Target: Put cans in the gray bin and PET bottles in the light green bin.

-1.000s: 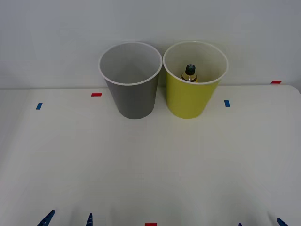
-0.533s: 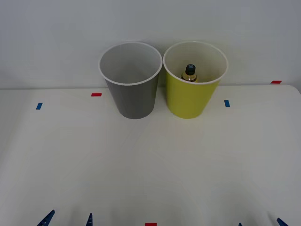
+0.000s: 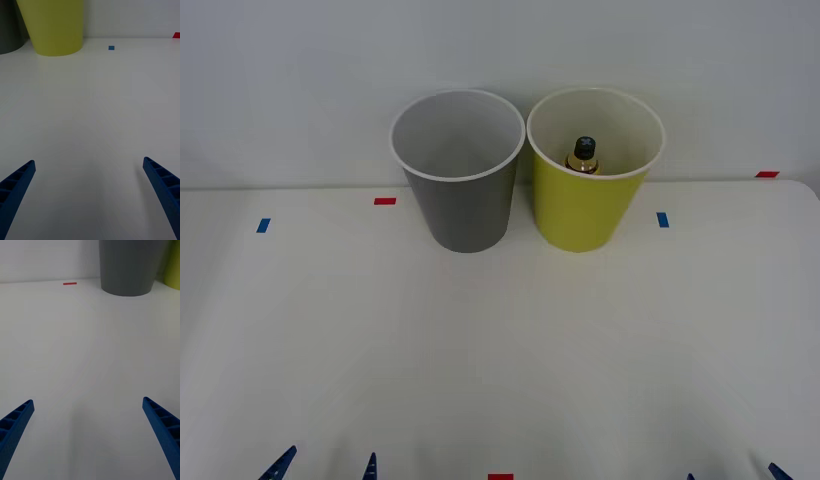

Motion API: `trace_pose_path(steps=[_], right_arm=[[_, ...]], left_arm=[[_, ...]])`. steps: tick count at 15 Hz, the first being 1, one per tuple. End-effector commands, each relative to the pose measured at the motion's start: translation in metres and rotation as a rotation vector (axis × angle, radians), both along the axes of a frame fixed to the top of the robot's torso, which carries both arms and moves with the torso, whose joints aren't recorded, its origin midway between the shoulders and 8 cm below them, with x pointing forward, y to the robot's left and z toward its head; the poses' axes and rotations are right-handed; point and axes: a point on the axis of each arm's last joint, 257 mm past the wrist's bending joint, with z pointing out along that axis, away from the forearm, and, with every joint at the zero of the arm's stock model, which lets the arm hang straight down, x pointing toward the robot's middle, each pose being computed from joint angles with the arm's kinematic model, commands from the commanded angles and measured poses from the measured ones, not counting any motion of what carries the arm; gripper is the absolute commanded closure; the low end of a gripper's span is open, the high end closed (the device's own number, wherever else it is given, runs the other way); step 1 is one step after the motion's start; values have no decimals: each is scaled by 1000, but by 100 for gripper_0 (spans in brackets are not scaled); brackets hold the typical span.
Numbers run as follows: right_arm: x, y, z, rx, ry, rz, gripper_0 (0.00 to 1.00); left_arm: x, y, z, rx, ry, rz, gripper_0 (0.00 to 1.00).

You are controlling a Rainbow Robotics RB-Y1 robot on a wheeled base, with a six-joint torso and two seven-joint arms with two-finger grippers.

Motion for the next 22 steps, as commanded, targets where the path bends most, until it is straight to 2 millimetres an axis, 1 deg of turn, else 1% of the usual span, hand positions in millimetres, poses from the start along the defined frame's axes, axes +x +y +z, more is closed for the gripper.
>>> trace_pose_path(steps=[1, 22], right_arm=[[0, 0, 0, 0, 0, 0, 0], [0, 0, 0, 0, 0, 0, 0]], left_arm=[[0, 0, 0, 0, 0, 0, 0], [0, 0, 0, 0, 0, 0, 0]])
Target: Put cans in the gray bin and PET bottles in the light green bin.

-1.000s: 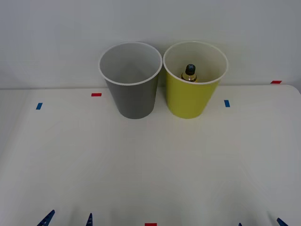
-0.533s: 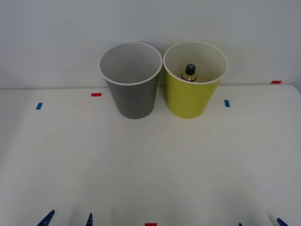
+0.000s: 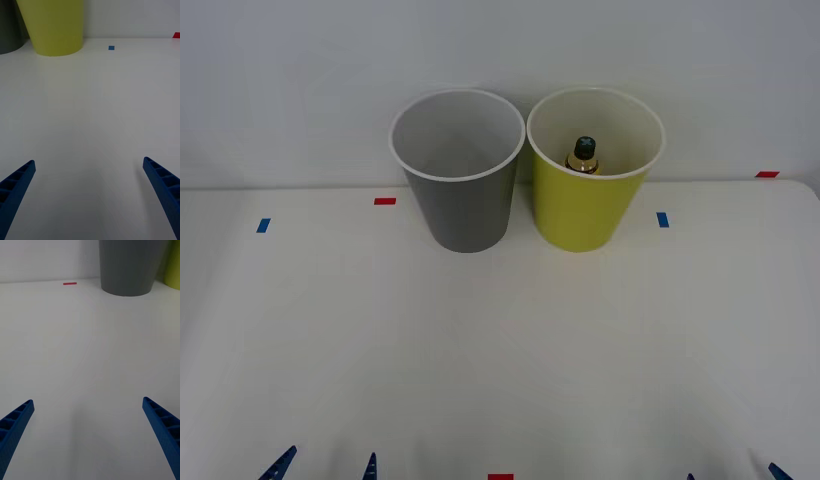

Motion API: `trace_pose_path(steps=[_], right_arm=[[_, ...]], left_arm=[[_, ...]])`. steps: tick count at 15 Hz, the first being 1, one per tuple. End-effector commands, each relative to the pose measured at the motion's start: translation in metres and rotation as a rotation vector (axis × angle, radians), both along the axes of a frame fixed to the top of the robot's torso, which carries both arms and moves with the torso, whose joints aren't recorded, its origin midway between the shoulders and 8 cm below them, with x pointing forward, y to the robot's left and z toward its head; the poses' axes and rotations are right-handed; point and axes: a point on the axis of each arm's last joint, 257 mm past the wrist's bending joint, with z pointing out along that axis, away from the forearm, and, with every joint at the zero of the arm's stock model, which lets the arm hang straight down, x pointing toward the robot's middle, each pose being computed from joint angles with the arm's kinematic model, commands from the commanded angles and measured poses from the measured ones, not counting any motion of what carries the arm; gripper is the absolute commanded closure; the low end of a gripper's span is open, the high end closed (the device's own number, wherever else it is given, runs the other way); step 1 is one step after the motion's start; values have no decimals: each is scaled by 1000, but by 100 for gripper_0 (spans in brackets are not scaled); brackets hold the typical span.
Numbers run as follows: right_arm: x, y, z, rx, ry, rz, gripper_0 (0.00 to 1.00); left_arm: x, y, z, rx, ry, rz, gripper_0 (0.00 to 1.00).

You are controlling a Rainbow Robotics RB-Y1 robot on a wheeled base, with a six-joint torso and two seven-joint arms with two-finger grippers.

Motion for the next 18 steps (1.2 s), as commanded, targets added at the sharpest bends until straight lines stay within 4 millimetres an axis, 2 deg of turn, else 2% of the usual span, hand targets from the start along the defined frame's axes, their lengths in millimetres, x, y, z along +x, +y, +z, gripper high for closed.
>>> trace_pose_path(steps=[1, 18], right_arm=[[0, 0, 0, 0, 0, 0, 0], [0, 0, 0, 0, 0, 0, 0]], left_arm=[[0, 0, 0, 0, 0, 0, 0], [0, 0, 0, 0, 0, 0, 0]])
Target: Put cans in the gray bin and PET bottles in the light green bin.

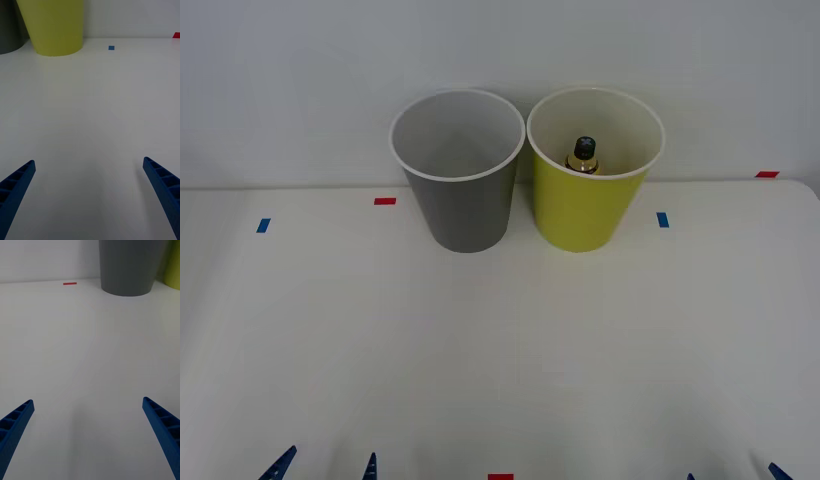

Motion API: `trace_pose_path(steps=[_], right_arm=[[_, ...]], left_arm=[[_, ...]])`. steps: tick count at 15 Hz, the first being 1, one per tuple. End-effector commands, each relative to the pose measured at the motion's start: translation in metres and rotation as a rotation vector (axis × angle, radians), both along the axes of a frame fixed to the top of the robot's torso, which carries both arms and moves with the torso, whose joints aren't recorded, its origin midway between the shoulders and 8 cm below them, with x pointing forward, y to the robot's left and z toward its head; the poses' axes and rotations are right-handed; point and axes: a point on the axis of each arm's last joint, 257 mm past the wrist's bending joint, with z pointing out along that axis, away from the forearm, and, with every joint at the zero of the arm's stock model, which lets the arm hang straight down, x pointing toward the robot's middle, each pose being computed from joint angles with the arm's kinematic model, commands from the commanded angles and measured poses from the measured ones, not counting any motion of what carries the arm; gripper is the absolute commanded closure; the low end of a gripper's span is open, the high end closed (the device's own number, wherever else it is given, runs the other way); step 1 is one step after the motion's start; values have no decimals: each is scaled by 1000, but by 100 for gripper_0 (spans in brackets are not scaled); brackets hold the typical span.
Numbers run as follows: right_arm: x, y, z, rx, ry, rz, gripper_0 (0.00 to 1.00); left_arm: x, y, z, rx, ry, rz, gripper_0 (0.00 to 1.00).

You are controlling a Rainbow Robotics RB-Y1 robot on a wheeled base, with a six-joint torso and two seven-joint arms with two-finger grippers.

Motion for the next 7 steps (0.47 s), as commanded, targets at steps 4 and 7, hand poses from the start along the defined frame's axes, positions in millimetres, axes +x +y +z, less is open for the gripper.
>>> trace_pose_path(steps=[4, 7], right_arm=[[0, 0, 0, 0, 0, 0, 0], [0, 0, 0, 0, 0, 0, 0]], left_arm=[[0, 0, 0, 0, 0, 0, 0], [0, 0, 0, 0, 0, 0, 0]])
